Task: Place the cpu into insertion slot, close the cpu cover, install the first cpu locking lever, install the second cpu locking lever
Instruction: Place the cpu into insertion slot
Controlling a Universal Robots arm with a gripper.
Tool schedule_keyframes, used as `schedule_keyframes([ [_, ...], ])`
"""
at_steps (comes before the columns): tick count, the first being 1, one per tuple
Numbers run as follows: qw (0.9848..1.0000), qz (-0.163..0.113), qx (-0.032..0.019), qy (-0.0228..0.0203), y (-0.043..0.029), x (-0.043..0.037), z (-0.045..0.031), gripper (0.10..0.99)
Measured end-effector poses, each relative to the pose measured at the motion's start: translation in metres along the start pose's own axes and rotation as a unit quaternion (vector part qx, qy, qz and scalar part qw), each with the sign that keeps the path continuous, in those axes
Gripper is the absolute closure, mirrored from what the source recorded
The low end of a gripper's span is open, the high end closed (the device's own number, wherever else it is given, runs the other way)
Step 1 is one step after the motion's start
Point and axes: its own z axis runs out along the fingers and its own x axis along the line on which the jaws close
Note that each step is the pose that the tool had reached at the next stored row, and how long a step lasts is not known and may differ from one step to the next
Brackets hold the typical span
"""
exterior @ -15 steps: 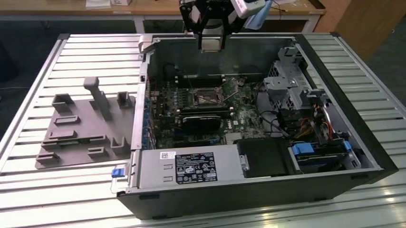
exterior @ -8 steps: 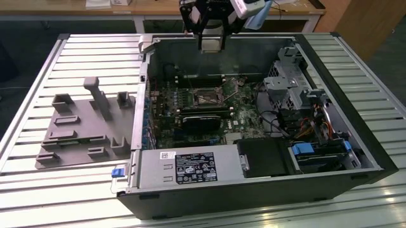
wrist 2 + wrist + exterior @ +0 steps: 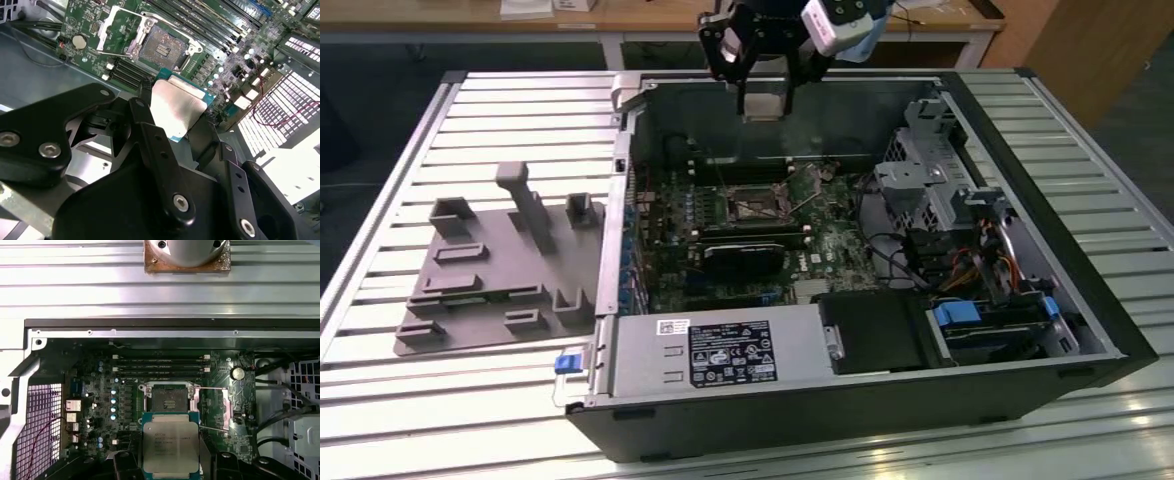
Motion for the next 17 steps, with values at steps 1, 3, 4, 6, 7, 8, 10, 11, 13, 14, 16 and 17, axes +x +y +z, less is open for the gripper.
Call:
schedule_keyframes([
  [1,1.0,0.0,0.0,0.0,-0.0002,0.0,0.0019,0.549],
  [3,1.0,0.0,0.0,0.0,-0.0005,-0.0001,0.0056,0.549],
  [4,1.0,0.0,0.0,0.0,-0.0007,-0.0001,0.0074,0.549],
  [6,1.0,0.0,0.0,0.0,-0.001,-0.0002,0.011,0.549],
  [7,1.0,0.0,0.0,0.0,-0.0012,-0.0002,0.0128,0.549],
  [8,1.0,0.0,0.0,0.0,-0.0013,-0.0002,0.0145,0.549],
  [10,1.0,0.0,0.0,0.0,-0.0017,-0.0003,0.0182,0.549],
  [11,1.0,0.0,-0.0001,0.0,-0.0018,-0.0003,0.0201,0.549],
  [13,1.0,0.0,-0.0001,0.0,-0.0022,-0.0004,0.0236,0.549],
  [14,1.0,0.0,-0.0001,0.0,-0.0023,-0.0004,0.0255,0.549],
  [16,1.0,0.0,0.0,0.0,-0.0027,-0.0004,0.029,0.549],
  [17,1.0,0.0,0.0,0.0,-0.0028,-0.0004,0.0308,0.549],
])
